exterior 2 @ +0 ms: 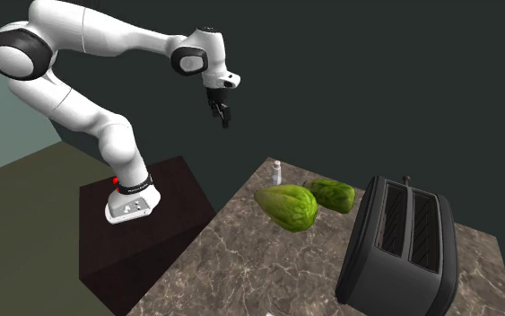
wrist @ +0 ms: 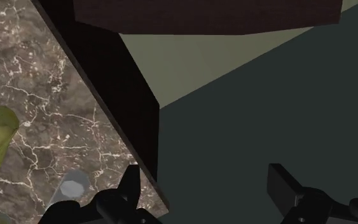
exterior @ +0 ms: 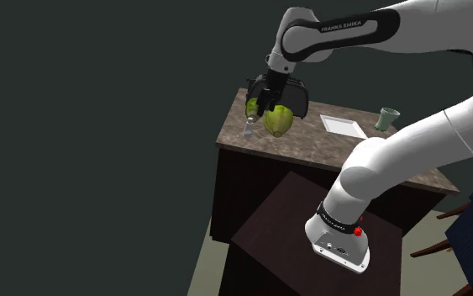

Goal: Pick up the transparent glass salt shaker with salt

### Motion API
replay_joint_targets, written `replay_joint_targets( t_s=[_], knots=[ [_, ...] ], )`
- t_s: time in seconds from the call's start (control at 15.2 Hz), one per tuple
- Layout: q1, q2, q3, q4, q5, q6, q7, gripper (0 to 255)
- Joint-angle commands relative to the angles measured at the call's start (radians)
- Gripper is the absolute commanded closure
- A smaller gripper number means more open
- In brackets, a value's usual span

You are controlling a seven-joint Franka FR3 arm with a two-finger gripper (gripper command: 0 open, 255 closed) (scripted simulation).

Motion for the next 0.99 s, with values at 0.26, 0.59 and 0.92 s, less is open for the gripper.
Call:
replay_joint_targets(
  t_s=[0.26, 0.59, 0.92],
  knots=[
    [-0.018, 0.160, -0.081, 0.000, -0.022, 0.206, -0.115, 0],
    [-0.018, 0.327, -0.150, 0.046, 0.003, 0.360, -0.227, 0],
    [-0.014, 0.512, -0.210, 0.131, 0.090, 0.486, -0.368, 0]
  ],
)
